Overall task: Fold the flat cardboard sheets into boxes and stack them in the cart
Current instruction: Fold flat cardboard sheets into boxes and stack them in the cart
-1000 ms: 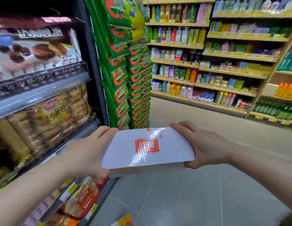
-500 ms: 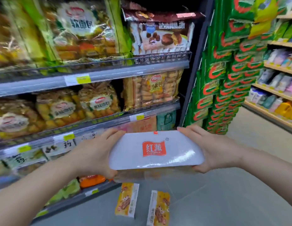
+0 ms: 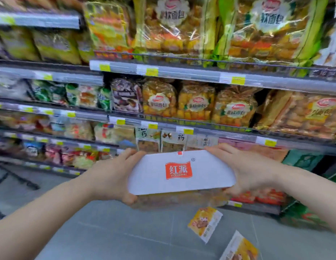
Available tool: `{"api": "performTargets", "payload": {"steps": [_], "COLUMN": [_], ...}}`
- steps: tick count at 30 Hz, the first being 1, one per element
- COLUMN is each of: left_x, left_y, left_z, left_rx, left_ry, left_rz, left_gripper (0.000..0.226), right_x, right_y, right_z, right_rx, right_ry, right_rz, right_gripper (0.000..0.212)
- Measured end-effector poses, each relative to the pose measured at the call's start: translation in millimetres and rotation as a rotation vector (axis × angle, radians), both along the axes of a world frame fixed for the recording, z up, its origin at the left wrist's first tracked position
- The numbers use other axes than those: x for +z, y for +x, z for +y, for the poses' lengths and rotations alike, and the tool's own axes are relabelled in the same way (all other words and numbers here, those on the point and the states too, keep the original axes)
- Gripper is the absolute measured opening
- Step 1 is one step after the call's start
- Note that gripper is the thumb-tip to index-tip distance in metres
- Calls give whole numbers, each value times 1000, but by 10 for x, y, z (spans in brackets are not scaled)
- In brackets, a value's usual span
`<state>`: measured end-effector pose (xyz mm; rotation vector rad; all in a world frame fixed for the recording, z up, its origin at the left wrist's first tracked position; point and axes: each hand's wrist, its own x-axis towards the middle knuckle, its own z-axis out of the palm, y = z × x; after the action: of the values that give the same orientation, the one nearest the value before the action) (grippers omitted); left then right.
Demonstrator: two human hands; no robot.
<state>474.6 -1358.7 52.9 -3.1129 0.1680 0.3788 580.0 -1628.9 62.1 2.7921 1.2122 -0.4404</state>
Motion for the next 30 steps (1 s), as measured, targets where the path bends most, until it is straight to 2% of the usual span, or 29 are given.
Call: {"api": "performTargets", "payload": {"steps": [5, 9, 14, 23, 30], "left_x": [-173, -253, -361, -606, -642], "left_y": [-537, -940, -1491, -2020, -1960], "left_z": [1082, 1902, 2766, 3638, 4334], "left_rx": [189, 299, 451, 711, 897], "left_ry": [-20, -66, -91, -107, -159], "left_rz": [40, 87, 42, 3, 18], "left_gripper": [100, 108, 114, 115, 115], "right_x": [-151, -232, -305, -510, -686], "right_y": [-70, -150, -283, -403, -158], "right_z": [1336, 2330, 3537, 5087, 6245], "right_rx": [181, 310, 496, 738, 872], "right_ry": [-38, -58, -90, -148, -157], "right_rz": [71, 122, 112, 130, 182], "right_gripper": [108, 106, 108, 104, 106]}}
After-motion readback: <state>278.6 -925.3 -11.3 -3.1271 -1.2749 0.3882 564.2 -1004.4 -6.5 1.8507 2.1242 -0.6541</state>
